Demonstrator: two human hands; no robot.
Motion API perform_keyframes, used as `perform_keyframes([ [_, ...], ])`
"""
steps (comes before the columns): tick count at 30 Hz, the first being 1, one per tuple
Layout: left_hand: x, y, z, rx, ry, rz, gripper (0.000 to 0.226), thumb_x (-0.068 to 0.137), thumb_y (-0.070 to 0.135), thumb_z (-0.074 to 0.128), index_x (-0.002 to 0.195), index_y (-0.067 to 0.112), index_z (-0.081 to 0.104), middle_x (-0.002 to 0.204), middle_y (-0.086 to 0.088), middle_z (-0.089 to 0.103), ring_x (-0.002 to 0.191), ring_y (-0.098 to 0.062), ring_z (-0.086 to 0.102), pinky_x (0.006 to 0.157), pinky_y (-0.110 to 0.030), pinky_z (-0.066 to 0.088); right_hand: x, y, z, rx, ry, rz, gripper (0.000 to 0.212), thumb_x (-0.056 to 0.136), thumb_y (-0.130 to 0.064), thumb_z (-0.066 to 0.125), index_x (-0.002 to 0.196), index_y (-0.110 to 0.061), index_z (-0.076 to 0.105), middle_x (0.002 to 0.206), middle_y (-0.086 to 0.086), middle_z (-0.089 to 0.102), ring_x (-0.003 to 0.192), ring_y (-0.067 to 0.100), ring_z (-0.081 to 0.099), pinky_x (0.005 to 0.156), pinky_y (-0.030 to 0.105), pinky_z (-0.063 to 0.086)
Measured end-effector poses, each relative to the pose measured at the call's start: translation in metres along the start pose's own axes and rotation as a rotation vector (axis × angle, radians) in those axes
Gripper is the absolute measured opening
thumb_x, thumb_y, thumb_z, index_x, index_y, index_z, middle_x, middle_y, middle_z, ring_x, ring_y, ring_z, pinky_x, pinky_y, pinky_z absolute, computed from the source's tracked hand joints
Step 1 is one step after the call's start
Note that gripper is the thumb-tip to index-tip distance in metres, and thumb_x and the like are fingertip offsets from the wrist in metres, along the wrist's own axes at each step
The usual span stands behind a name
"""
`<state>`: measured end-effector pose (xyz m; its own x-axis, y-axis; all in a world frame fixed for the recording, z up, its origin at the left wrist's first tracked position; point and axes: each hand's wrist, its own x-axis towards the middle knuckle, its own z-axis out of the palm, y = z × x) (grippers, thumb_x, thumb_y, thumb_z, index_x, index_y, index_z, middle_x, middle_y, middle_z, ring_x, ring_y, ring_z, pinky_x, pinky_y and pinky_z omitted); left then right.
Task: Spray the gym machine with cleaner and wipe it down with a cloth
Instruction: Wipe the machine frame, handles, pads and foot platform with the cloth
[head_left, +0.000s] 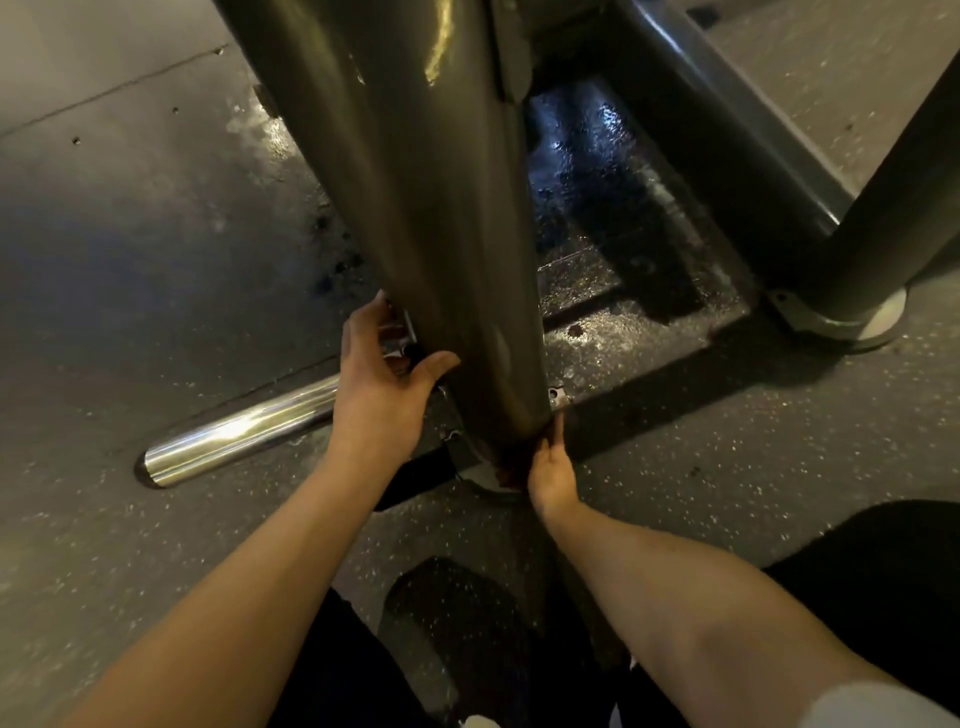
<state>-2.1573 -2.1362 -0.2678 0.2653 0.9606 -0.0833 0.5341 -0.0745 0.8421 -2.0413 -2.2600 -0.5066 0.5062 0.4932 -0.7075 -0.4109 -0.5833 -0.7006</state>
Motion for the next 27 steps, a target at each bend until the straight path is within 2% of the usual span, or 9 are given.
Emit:
perform_keyframes([
  [2, 0.001, -0.001, 0.001, 0.002, 0.002, 0.007, 0.073, 0.084, 0.035, 0.083, 0.143, 0.036, 0.04, 0.14, 0.008, 0.053, 0.122, -0.007, 0.059, 0.105, -0.042, 0.054, 0.002, -0.006, -0.005, 0.076, 0.012, 0.092, 0.054, 0.108, -0.037, 0.032, 0.152, -0.065, 0.015, 0.147, 0.007, 0.055, 0.121, 0.03, 0.062, 0.109, 0.054, 0.048],
  [5, -0.001, 0.001, 0.001, -0.002, -0.003, -0.014, 0.076, 0.084, 0.033, 0.083, 0.145, 0.036, 0.039, 0.139, 0.009, 0.053, 0.122, -0.006, 0.058, 0.105, -0.042, 0.054, -0.012, -0.053, -0.012, 0.216, 0.073, 0.158, 0.046, 0.112, -0.02, 0.034, 0.153, -0.039, 0.044, 0.146, 0.004, 0.055, 0.131, 0.029, 0.053, 0.116, 0.048, 0.04],
  [8, 0.001, 0.002, -0.001, 0.002, -0.01, 0.001, 0.077, 0.083, 0.035, 0.083, 0.145, 0.038, 0.038, 0.14, 0.011, 0.052, 0.124, -0.008, 0.057, 0.106, -0.044, 0.054, -0.004, -0.109, -0.023, 0.095, 0.035, 0.116, 0.031, 0.111, -0.025, 0.038, 0.123, -0.026, 0.066, 0.128, 0.007, 0.066, 0.127, 0.029, 0.058, 0.113, 0.044, 0.042],
  [13, 0.0, 0.004, -0.001, 0.0, -0.015, -0.012, 0.078, 0.082, 0.038, 0.083, 0.144, 0.045, 0.035, 0.141, 0.014, 0.05, 0.129, -0.011, 0.054, 0.108, -0.049, 0.051, -0.038, -0.164, -0.02, 0.27, 0.023, 0.007, 0.032, 0.111, -0.022, 0.036, 0.118, -0.019, 0.067, 0.115, 0.007, 0.068, 0.113, 0.026, 0.062, 0.11, 0.048, 0.045],
  [18, -0.005, 0.013, -0.003, -0.018, -0.036, -0.047, 0.082, 0.082, 0.038, 0.083, 0.146, 0.047, 0.033, 0.146, 0.013, 0.044, 0.134, -0.015, 0.05, 0.112, -0.05, 0.048, -0.123, -0.224, -0.02, 0.415, 0.022, -0.075, 0.032, 0.111, -0.015, 0.037, 0.13, -0.024, 0.061, 0.124, 0.004, 0.064, 0.111, 0.021, 0.061, 0.108, 0.039, 0.046],
  [21, -0.019, 0.033, -0.008, 0.0, 0.003, -0.02, 0.083, 0.085, 0.035, 0.082, 0.153, 0.034, 0.034, 0.15, 0.005, 0.032, 0.135, -0.017, 0.045, 0.118, -0.045, 0.041, -0.176, -0.25, -0.019, 0.384, 0.029, -0.148, 0.038, 0.112, -0.021, 0.039, 0.148, -0.023, 0.052, 0.133, 0.0, 0.058, 0.122, 0.021, 0.055, 0.111, 0.042, 0.043],
  [23, -0.03, 0.052, -0.014, -0.025, 0.066, 0.051, 0.07, 0.086, 0.037, 0.081, 0.144, 0.027, 0.043, 0.139, 0.004, 0.039, 0.125, -0.01, 0.048, 0.113, -0.042, 0.046, -0.199, -0.257, -0.024, 0.412, 0.031, -0.159, 0.039, 0.111, -0.027, 0.042, 0.149, -0.027, 0.053, 0.142, 0.002, 0.059, 0.13, 0.024, 0.055, 0.116, 0.049, 0.041],
  [25, -0.041, 0.074, -0.024, -0.084, 0.042, 0.143, 0.053, 0.087, 0.041, 0.078, 0.131, 0.03, 0.051, 0.122, 0.013, 0.049, 0.106, 0.0, 0.053, 0.098, -0.035, 0.054, -0.221, -0.268, -0.029, 0.454, -0.021, -0.149, 0.033, 0.11, -0.027, 0.044, 0.139, -0.026, 0.061, 0.131, 0.006, 0.067, 0.121, 0.027, 0.062, 0.111, 0.054, 0.046],
  [27, -0.047, 0.096, -0.035, -0.119, -0.06, 0.194, 0.052, 0.085, 0.048, 0.077, 0.129, 0.037, 0.051, 0.117, 0.019, 0.053, 0.104, 0.003, 0.056, 0.09, -0.025, 0.053, -0.239, -0.28, -0.036, 0.465, -0.067, -0.148, 0.025, 0.109, -0.026, 0.048, 0.126, -0.023, 0.066, 0.115, 0.007, 0.073, 0.107, 0.027, 0.068, 0.103, 0.053, 0.052],
])
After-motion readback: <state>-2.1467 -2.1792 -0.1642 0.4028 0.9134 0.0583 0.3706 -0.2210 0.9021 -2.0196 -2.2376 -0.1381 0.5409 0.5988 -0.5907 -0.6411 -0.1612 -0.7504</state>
